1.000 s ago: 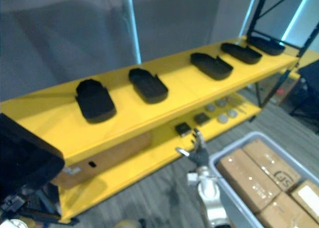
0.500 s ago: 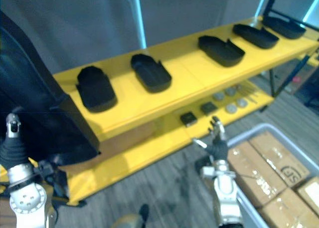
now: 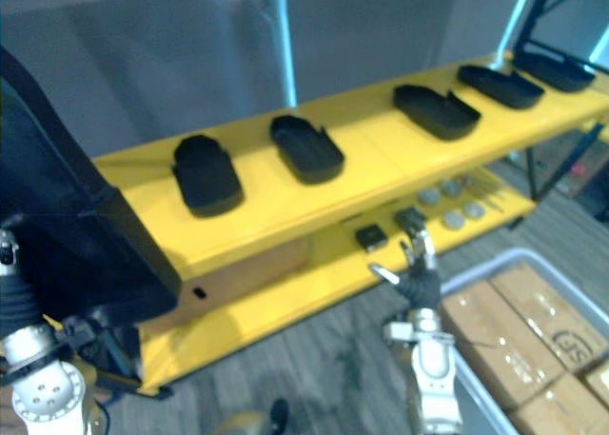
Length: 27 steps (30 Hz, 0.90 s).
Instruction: Walk over and take plastic housings, then place them on the shelf
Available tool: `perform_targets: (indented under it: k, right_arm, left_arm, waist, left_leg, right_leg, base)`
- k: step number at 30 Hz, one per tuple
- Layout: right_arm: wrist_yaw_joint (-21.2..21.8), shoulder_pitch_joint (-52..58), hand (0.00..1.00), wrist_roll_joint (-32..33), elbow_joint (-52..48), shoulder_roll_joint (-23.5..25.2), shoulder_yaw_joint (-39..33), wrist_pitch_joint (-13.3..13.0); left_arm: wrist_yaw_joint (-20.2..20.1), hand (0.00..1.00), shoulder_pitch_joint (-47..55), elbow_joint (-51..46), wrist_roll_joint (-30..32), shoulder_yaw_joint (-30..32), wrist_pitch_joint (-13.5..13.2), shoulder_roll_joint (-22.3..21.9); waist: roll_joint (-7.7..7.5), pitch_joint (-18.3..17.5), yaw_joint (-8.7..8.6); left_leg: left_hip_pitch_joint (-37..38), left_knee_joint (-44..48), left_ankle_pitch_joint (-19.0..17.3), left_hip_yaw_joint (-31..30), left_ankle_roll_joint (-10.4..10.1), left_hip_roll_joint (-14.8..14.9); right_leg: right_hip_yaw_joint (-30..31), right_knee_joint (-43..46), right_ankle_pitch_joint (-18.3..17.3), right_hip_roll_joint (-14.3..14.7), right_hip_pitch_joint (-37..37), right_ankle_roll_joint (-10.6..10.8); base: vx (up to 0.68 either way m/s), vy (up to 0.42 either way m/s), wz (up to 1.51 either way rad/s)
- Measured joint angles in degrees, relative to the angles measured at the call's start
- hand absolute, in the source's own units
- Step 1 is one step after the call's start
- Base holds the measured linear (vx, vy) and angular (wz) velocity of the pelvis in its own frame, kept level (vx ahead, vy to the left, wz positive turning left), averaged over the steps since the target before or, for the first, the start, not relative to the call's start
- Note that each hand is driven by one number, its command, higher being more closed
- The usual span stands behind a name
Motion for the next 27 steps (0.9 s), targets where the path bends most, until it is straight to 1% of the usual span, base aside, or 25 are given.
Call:
perform_targets:
  k: [1,2,3,4,5,6,7,8,9,10,11,12,13,14,15,16,17,18,19,20,22,23,24,25,27]
  right_arm:
    - [0.04,-0.49,0.0,-0.01,-0.05,0.05,0.17,-0.37]
    - [0.17,-1.66,0.0,-0.35,-0.24,-0.12,0.51,-1.5]
    - [0.23,-3.31,0.0,-0.43,-0.89,-0.29,0.51,-2.88]
    - [0.23,-4.01,0.0,-0.44,-1.4,-0.49,0.51,-3.07]
    - [0.39,-5.02,0.0,-0.46,-2.13,-1.06,0.62,-3.55]
    - [0.57,-6.18,0.0,-0.44,-3.54,-2.06,1.21,-4.25]
    - [1.26,-7.2,0.0,-0.22,-5.13,-3.08,2.36,-4.38]
    - [1.89,-7.71,0.0,0.17,-6.06,-3.5,3.13,-4.43]
    - [3.55,-8.73,0.0,1.32,-8.36,-4.16,5.24,-4.43]
    - [5.61,-10.1,0.0,2.94,-10.26,-4.83,8.15,-4.44]
    - [6.45,-10.97,0.0,3.65,-10.71,-5.65,9.57,-4.3]
    - [7.0,-11.77,0.0,3.74,-11.49,-6.78,11.71,-3.74]
    - [8.24,-12.4,0.0,4.71,-11.98,-7.86,14.34,-2.57]
    - [8.84,-12.5,0.0,5.38,-11.95,-7.95,14.9,-2.11]
    - [9.59,-12.56,0.0,6.2,-11.92,-8.11,15.03,-0.93]
    - [10.4,-12.6,0.0,6.39,-11.93,-8.09,14.56,-0.14]
    - [10.75,-12.58,0.0,6.38,-11.94,-8.13,14.23,-0.07]
    - [11.33,-12.54,0.0,6.16,-12.01,-8.11,13.26,0.11]
    - [11.35,-12.52,0.0,5.8,-12.14,-8.11,12.74,0.21]
    - [11.29,-12.28,0.0,5.7,-12.76,-8.1,11.52,0.35]
    - [11.05,-11.84,0.0,5.64,-14.4,-7.72,9.95,0.49]
    - [10.56,-10.85,0.0,5.09,-16.14,-6.87,8.98,0.44]
    - [9.9,-9.57,0.0,4.6,-17.49,-6.51,7.61,-0.17]
    - [9.73,-8.99,0.0,4.6,-17.94,-6.49,6.78,-0.21]
    - [8.65,-7.51,0.0,4.74,-18.3,-6.45,3.72,-0.23]
  left_arm:
    - [0.41,1.0,-0.09,0.04,0.01,-0.02,0.31,0.48]
    - [1.13,1.0,-0.43,0.26,-0.02,0.1,0.97,0.72]
    - [1.29,1.0,-2.36,1.0,-0.07,0.07,1.87,0.76]
    - [1.32,1.0,-3.47,1.35,-0.08,0.09,2.33,0.84]
    - [1.49,1.0,-5.29,2.2,-0.11,-0.02,3.27,0.9]
    - [2.43,1.0,-7.45,3.72,-0.1,-0.39,4.04,1.18]
    - [3.02,1.0,-8.71,4.87,-0.09,-0.66,4.97,1.3]
    - [3.36,1.0,-8.9,5.14,-0.1,-0.75,5.5,1.3]
    - [3.49,1.0,-8.54,5.17,-0.15,-0.82,6.2,1.3]
    - [3.48,1.0,-7.73,5.15,-0.41,-0.89,6.57,0.98]
    - [3.43,1.0,-6.92,5.13,-0.59,-1.42,6.85,-0.38]
    - [3.32,1.0,-5.09,4.93,-0.69,-2.64,7.17,-1.79]
    - [2.93,1.0,-2.67,4.93,-0.46,-3.78,7.18,-3.55]
    - [2.85,1.0,-2.22,4.93,-0.45,-4.02,7.19,-4.08]
    - [2.67,1.0,-2.01,4.92,-0.49,-4.43,7.13,-4.7]
    - [2.25,1.0,-2.11,4.93,-0.52,-4.45,7.0,-4.85]
    - [2.06,1.0,-2.29,4.99,-0.52,-4.52,6.97,-4.85]
    - [1.71,1.0,-3.06,5.54,-0.54,-5.02,6.75,-4.86]
    - [1.49,1.0,-3.6,6.07,-0.54,-5.41,6.43,-4.86]
    - [0.77,1.0,-5.08,7.36,-0.5,-6.42,5.66,-4.79]
    - [0.39,1.0,-6.53,7.67,-0.33,-7.42,5.63,-4.28]
    - [0.37,1.0,-7.01,7.78,0.16,-7.43,5.64,-3.64]
    - [0.33,1.0,-7.73,8.65,1.02,-7.34,5.68,-3.24]
    - [0.21,1.0,-8.02,9.37,1.23,-7.27,5.73,-3.02]
    - [-0.25,1.0,-8.62,12.32,2.05,-7.15,5.94,-1.16]
  waist:
    - [-0.05,-0.02,-0.19]
    - [0.19,-0.03,-0.99]
    - [0.47,0.0,-1.5]
    - [0.46,-0.01,-1.54]
    - [0.52,-0.03,-1.57]
    - [0.62,-0.05,-1.64]
    - [0.63,-0.05,-1.71]
    - [0.57,-0.08,-1.65]
    - [-0.1,-0.49,-1.54]
    - [-1.37,-1.46,-1.23]
    - [-0.22,-1.72,-1.18]
    - [1.77,-2.61,-0.57]
    - [4.01,-4.16,0.78]
    - [4.5,-4.45,0.91]
    - [4.8,-4.61,0.95]
    - [4.72,-4.57,0.78]
    - [4.66,-4.53,0.62]
    - [4.35,-4.33,-0.29]
    - [4.22,-4.25,-0.85]
    - [4.22,-4.27,-1.92]
    - [3.72,-4.2,-1.97]
    - [3.14,-4.53,-2.19]
    - [2.82,-4.55,-2.31]
    - [2.82,-4.53,-2.36]
    - [2.96,-4.6,-2.86]
  left_leg:
    - [0.4,0.09,-0.27,-0.48,0.25,0.22]
    - [1.02,0.24,-0.82,-1.67,0.59,1.08]
    - [1.49,0.32,-1.28,-3.65,0.24,2.08]
    - [1.46,0.32,-1.18,-4.37,-0.14,2.35]
    - [1.35,0.32,-1.39,-5.24,-0.44,2.69]
    - [1.08,0.49,-1.86,-6.93,-1.09,2.8]
    - [1.05,0.79,-2.42,-8.51,-1.81,2.8]
    - [1.02,1.16,-2.97,-9.51,-2.29,2.74]
    - [0.73,1.96,-4.22,-11.03,-3.16,2.14]
    - [0.19,2.54,-5.79,-12.49,-4.36,1.22]
    - [0.12,3.44,-6.61,-13.44,-4.98,2.35]
    - [-0.35,3.99,-7.49,-13.54,-5.85,4.3]
    - [-0.98,4.1,-7.58,-12.93,-6.7,6.91]
    - [-0.94,3.85,-7.11,-11.94,-7.43,7.61]
    - [-0.99,2.85,-5.82,-8.96,-8.56,8.59]
    - [-0.95,1.87,-4.25,-3.89,-8.16,9.44]
    - [-0.98,1.7,-3.7,-0.59,-7.35,9.79]
    - [-0.99,1.7,-2.7,6.65,-5.75,10.21]
    - [-0.94,1.71,-2.18,9.97,-4.94,10.31]
    - [-0.71,1.57,-1.54,15.36,-4.03,10.39]
    - [0.33,0.01,-0.54,16.19,-4.05,8.88]
    - [0.67,-1.29,0.09,15.69,-3.83,7.57]
    - [1.54,-3.15,0.99,15.68,-3.47,6.41]
    - [2.19,-4.22,1.47,15.75,-3.36,5.88]
    - [4.8,-7.87,2.9,16.02,-2.82,4.24]
  right_leg:
    - [0.61,1.44,-2.26,0.38,-0.9,0.23]
    - [1.09,1.94,-6.98,2.2,-2.35,0.44]
    - [1.35,-4.34,-10.51,5.98,-3.46,0.74]
    - [2.15,-8.51,-11.21,7.54,-3.82,0.95]
    - [4.62,-15.85,-11.22,10.03,-3.83,1.16]
    - [8.42,-24.38,-10.61,12.57,-3.77,2.11]
    - [11.15,-29.62,-9.41,14.15,-3.7,3.6]
    - [12.02,-31.33,-8.61,14.64,-3.53,3.86]
    - [12.16,-33.29,-6.11,14.84,-3.04,3.72]
    - [12.12,-34.38,-3.18,14.82,-2.24,6.56]
    - [10.43,-34.44,-3.84,15.52,-1.41,6.23]
    - [8.75,-35.75,-4.12,17.15,-0.36,5.26]
    - [6.6,-37.46,-3.55,19.37,1.12,4.26]
    - [5.31,-37.97,-3.5,19.75,1.87,3.94]
    - [2.98,-38.55,-3.81,20.02,3.35,3.33]
    - [0.58,-38.95,-4.22,19.87,4.85,2.66]
    - [-0.71,-39.15,-4.35,19.69,5.73,2.48]
    - [-3.51,-39.41,-4.59,18.9,7.52,2.2]
    - [-4.9,-39.43,-4.63,18.39,8.37,2.2]
    - [-7.16,-39.25,-4.74,17.62,9.65,2.29]
    - [-8.59,-38.82,-5.5,16.14,10.42,3.14]
    - [-8.68,-38.78,-5.93,14.98,10.46,3.68]
    - [-8.73,-38.8,-6.1,14.08,10.59,3.93]
    - [-8.71,-38.81,-6.09,13.64,10.79,3.95]
    - [-8.55,-38.83,-6.08,12.35,11.47,4.06]
  base:
    - [0.25,0.023,0.38]
    - [0.23,0.021,0.55]
    - [0.19,0.025,0.62]
    - [0.22,-0.005,0.62]
    - [0.15,-0.077,0.63]
    - [0.22,-0.15,0.82]
    - [0.18,-0.167,0.77]
    - [0.21,-0.289,0.78]
    - [0.16,-0.29,0.79]
    - [0.22,-0.396,0.82]
    - [0.15,-0.27,0.68]
    - [0.26,-0.342,0.59]
    - [0.22,-0.237,0.6]
    - [0.26,-0.266,0.83]
    - [0.17,-0.18,0.96]
    - [0.14,-0.159,0.97]
    - [0.11,-0.115,1.02]
    - [0.08,-0.065,0.91]
    - [0.07,-0.048,1.18]
    - [0.07,0.032,0.97]
    - [0.05,0.067,0.53]
    - [0.03,0.076,0.14]
    - [0.03,0.091,0.14]
    - [0.02,0.08,0.06]
    - [0.0,0.077,-0.03]
